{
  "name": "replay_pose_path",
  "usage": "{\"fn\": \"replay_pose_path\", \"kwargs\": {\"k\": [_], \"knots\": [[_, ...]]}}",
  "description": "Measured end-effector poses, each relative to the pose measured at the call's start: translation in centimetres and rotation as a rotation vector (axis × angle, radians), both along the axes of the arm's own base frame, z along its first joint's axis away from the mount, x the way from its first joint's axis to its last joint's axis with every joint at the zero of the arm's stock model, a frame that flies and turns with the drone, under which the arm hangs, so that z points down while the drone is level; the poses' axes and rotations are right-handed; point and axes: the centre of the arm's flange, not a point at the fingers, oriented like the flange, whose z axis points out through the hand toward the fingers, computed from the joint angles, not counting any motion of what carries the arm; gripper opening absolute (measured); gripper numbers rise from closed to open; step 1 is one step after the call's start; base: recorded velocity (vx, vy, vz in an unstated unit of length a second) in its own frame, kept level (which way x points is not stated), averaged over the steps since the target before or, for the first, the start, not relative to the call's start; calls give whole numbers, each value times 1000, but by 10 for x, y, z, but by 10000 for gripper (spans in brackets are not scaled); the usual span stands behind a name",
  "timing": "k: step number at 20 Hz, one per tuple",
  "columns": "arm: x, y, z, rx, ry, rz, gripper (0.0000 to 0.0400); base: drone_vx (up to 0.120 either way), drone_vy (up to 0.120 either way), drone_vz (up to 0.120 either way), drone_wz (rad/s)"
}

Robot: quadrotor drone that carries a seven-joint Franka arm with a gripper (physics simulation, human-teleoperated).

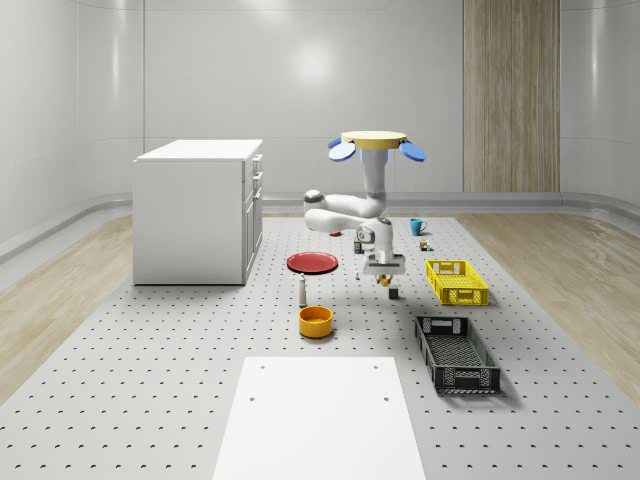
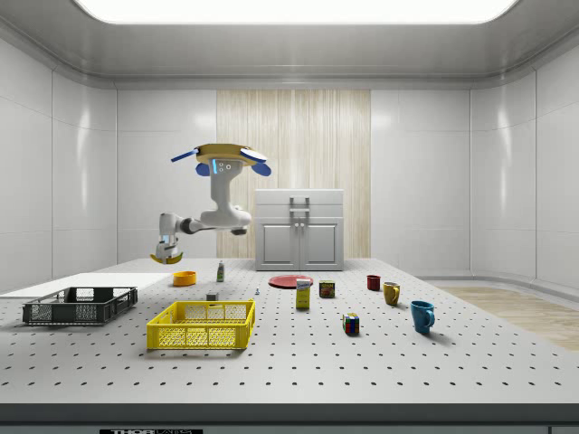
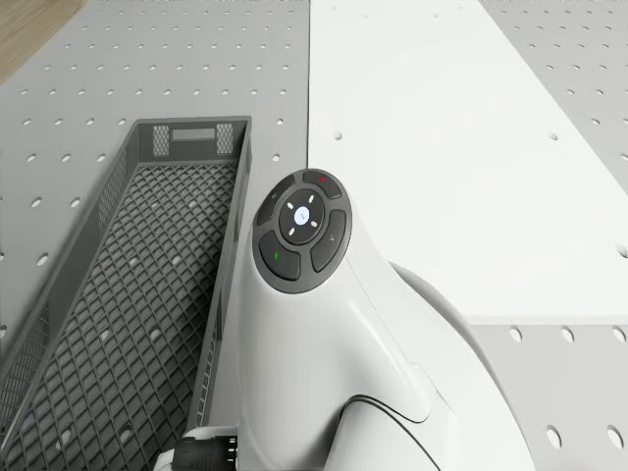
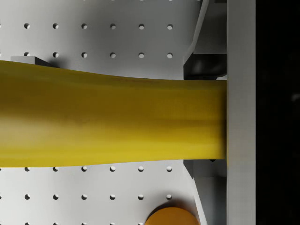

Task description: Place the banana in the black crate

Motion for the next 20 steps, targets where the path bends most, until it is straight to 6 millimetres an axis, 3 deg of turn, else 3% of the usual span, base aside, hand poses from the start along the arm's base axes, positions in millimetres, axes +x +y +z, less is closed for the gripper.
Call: {"fn": "replay_pose_path", "kwargs": {"k": [20], "knots": [[0,0,0,0,0,-1,198,120,120,0,0]]}}
